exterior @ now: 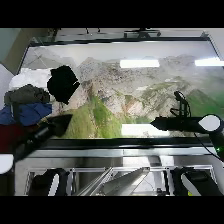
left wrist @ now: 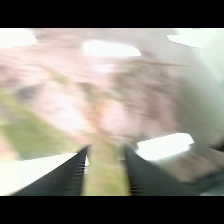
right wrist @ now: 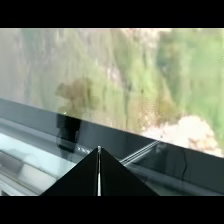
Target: Fold the shirts.
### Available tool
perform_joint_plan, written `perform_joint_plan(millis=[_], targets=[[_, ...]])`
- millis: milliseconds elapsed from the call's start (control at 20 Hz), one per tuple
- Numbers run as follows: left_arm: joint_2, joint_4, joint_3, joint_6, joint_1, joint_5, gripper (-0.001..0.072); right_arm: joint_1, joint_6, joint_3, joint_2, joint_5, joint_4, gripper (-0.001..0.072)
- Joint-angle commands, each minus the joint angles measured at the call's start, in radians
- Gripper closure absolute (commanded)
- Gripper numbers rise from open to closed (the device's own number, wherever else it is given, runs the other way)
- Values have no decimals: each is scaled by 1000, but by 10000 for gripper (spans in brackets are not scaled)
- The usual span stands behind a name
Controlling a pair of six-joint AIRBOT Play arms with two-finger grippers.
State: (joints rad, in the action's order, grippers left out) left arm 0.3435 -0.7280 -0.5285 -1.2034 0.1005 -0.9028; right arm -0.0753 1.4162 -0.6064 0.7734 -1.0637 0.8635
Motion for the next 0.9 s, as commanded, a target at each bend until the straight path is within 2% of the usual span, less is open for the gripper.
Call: perform_joint_plan(millis=[0, 50, 100, 250, 450, 650, 850], targets=[[325, -402, -307, -210, 165, -119, 94, 1, -45, -24, 0, 64, 38, 410], [443, -394, -387, -210, 226, -188, -13, 1, -44, -24, 0, 95, 66, 226], [562, -397, -464, -209, 275, -254, -13, 1, -37, -24, 0, 135, 117, 201], [909, -397, -665, -165, 367, -354, -13, 54, 32, -24, 3, 188, 243, 201], [1250, -395, -840, -138, 347, -313, -13, 230, 35, -24, 29, 188, 240, 204], [1439, -394, -1010, -123, 252, -230, -3, 314, 35, -24, 64, 188, 240, 205], [1571, -395, -1166, -113, 164, -240, 14, 311, 35, -24, 134, 195, 240, 206]])
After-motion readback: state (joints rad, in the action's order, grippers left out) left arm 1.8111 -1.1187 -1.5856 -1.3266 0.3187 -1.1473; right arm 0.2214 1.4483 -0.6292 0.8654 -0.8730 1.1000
